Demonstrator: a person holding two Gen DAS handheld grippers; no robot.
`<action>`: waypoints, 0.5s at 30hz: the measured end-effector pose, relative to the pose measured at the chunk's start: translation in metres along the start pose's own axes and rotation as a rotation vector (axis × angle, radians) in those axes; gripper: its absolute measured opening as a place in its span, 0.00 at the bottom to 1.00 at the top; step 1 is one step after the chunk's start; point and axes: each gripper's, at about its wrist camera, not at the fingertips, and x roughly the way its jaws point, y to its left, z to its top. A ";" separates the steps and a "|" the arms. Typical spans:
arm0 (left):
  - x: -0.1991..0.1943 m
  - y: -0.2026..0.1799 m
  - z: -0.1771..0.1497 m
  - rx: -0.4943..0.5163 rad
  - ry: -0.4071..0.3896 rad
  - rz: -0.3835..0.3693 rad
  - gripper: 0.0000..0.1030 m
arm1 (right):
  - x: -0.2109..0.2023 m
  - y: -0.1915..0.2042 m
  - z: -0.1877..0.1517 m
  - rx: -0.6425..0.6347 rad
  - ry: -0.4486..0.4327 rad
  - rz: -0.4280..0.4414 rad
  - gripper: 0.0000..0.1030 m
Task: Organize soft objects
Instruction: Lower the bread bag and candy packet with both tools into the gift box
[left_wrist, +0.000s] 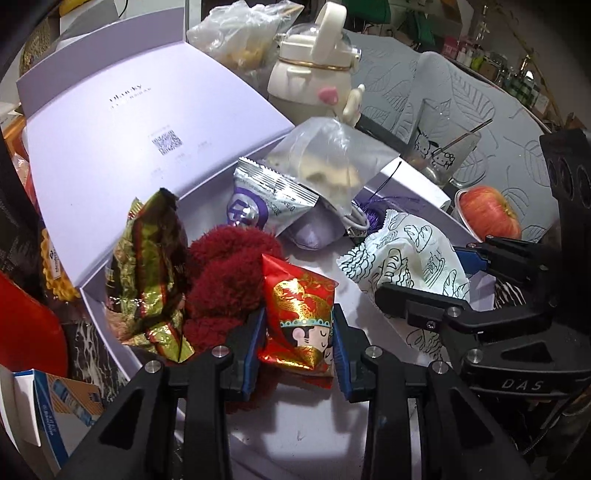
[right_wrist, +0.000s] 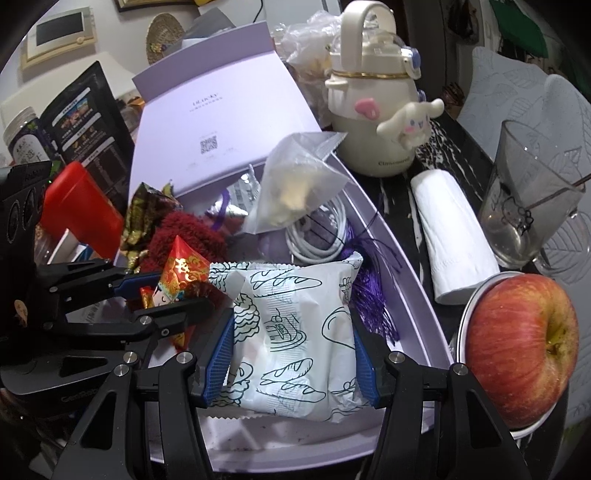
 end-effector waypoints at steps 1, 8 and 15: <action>0.002 0.000 -0.001 -0.001 0.005 0.001 0.32 | 0.001 0.000 0.000 0.003 0.005 -0.004 0.55; 0.016 -0.005 0.002 -0.005 0.022 0.025 0.32 | 0.006 0.002 0.001 -0.001 0.016 -0.003 0.55; 0.016 -0.003 0.003 -0.026 0.035 0.011 0.34 | 0.004 -0.002 0.004 0.028 0.026 0.018 0.59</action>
